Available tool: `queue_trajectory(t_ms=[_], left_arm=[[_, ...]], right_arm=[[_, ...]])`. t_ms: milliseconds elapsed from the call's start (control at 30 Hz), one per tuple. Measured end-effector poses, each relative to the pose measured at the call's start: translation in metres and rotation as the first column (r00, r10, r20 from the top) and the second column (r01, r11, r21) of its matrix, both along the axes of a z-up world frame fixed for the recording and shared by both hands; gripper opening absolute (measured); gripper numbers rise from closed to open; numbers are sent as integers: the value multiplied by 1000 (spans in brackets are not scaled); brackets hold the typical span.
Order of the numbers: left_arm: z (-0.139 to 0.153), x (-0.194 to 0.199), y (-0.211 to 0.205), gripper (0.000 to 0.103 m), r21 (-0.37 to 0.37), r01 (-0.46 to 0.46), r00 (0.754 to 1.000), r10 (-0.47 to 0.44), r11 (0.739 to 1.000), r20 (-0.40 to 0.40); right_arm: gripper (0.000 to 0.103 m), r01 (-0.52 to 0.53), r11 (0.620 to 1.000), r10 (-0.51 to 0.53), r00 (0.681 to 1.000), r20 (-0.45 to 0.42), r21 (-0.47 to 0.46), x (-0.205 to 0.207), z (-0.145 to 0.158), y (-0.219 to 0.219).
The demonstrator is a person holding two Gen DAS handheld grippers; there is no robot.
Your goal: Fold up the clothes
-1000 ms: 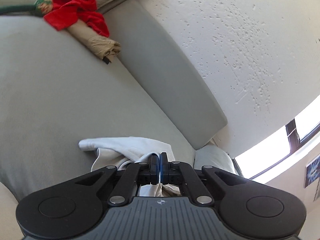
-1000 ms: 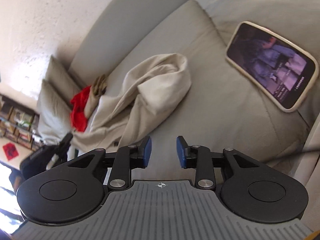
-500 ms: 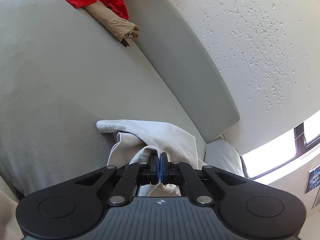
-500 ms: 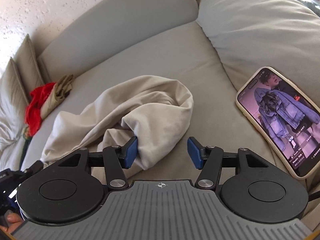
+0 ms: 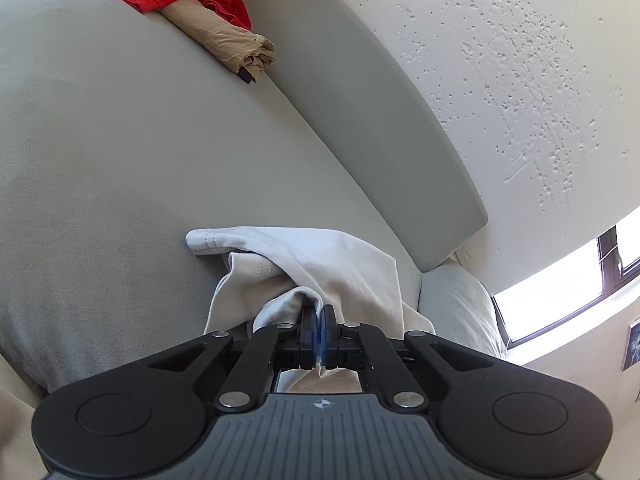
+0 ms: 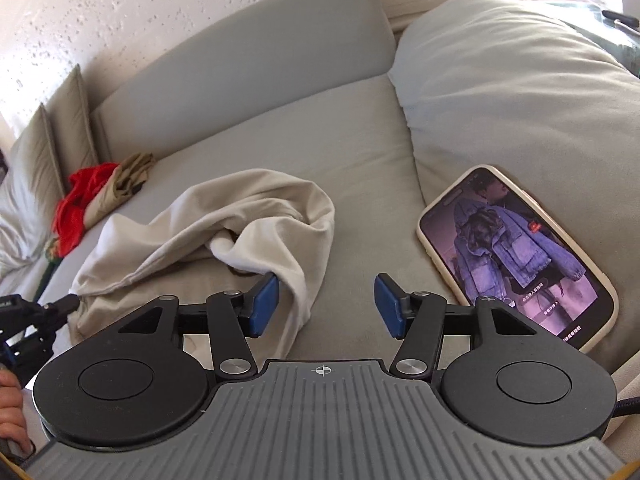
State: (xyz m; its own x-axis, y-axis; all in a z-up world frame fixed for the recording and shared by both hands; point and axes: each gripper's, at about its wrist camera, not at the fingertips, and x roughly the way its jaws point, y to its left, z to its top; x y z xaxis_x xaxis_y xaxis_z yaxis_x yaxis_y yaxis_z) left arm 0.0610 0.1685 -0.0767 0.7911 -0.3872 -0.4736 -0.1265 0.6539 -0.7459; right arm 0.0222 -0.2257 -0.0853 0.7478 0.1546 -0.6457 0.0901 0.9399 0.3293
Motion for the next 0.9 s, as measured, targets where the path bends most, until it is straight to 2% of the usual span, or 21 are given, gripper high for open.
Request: queue_trajectory(t_ms=[133,200,267,433,600,733,900], left_arm=[[-2,2,-3,0,14,5,1000,-5,1000,-9],[-3,3,-4,0,18,7,1000,-6,1000,-13],[-4,5,-4,0,22,7,1000,-6,1000,-18],[-6,10,-6,0,29,6,1000,-6,1000,-29],[-8,15,-14,0,48,22,999,-20,999,-37],[-9,20,-20,0,65,28,999,-25,997,-47],[-10,23,-25,0,83,30,998,-25,996,-54]], right_arm=[[59,-22,1000,22,1000,-16,5,6,-7,1],[60,-26,1000,26,1000,16,-1,9,-1,-6],[68,-12,1000,12,998,62,0,13,7,-18],[81,-7,1000,7,990,140,-2,33,26,-52],[83,-21,1000,20,999,47,23,63,26,-87],[83,-11,999,12,1000,-26,50,92,9,-105],[83,15,998,-16,1000,-21,-69,115,-9,-98]])
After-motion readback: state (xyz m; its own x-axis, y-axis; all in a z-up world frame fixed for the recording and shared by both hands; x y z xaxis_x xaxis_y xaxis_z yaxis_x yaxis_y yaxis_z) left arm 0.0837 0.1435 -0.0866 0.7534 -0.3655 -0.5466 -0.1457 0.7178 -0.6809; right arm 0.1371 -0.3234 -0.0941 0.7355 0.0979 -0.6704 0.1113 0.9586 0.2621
